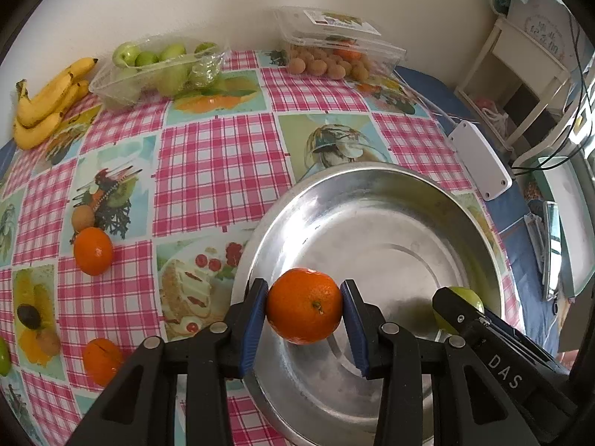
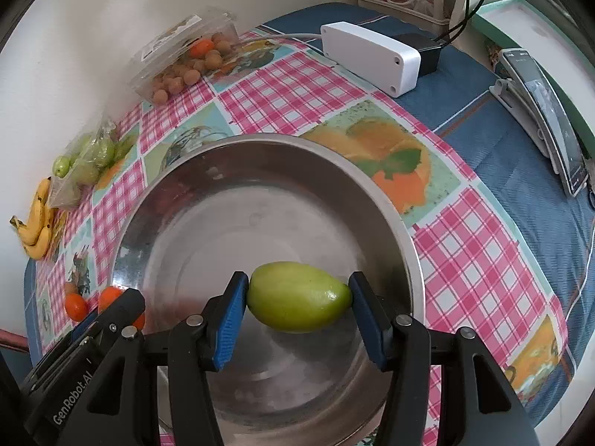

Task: Organize fruits
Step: 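Open the right gripper dropping the pear while the left opens releasing the tangerine into the plate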

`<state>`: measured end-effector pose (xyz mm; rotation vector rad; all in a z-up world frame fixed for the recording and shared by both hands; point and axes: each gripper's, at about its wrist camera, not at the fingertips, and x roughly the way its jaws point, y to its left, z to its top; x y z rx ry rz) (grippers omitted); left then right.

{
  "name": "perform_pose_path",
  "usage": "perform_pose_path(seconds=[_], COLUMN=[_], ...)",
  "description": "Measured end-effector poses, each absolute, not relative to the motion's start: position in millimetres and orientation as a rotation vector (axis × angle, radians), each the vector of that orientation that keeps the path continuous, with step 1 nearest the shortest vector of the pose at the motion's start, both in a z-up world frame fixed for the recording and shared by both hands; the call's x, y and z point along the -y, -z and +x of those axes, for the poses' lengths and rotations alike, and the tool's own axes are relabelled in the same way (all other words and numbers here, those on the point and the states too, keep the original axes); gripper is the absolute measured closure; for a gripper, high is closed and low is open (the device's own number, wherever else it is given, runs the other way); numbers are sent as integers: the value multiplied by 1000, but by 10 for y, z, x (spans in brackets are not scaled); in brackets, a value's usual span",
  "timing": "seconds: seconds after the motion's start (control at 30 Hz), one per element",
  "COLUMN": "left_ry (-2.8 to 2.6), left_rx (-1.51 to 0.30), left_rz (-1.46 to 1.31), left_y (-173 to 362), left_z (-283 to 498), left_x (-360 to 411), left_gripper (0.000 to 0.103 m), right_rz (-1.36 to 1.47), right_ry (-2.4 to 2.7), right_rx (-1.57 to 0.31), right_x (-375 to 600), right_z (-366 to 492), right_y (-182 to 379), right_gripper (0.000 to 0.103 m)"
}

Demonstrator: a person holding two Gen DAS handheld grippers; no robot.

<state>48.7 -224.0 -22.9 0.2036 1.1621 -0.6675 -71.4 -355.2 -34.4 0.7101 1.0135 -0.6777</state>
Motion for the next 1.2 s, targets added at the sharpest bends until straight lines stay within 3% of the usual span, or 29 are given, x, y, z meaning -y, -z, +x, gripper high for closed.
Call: perform_pose_path(seconds=[0.33,0.7,1.2], left_ry=[682,700,589], left_rx=[-1171,-1146,-1123], left_rz=[189,175,164], left_y=[255,68,-118], left_z=[513,508,672], left_x=[2239,2195,1923], left_gripper=[58,45,38], right_rz=[712,678,644], right_ry=[682,678,674], right_rx=[-1028,-977,-937], right_x=[3580,3562,3521], right_z=[-716,-709,-736], right_y=[374,172,-69], right_gripper=[45,45,45])
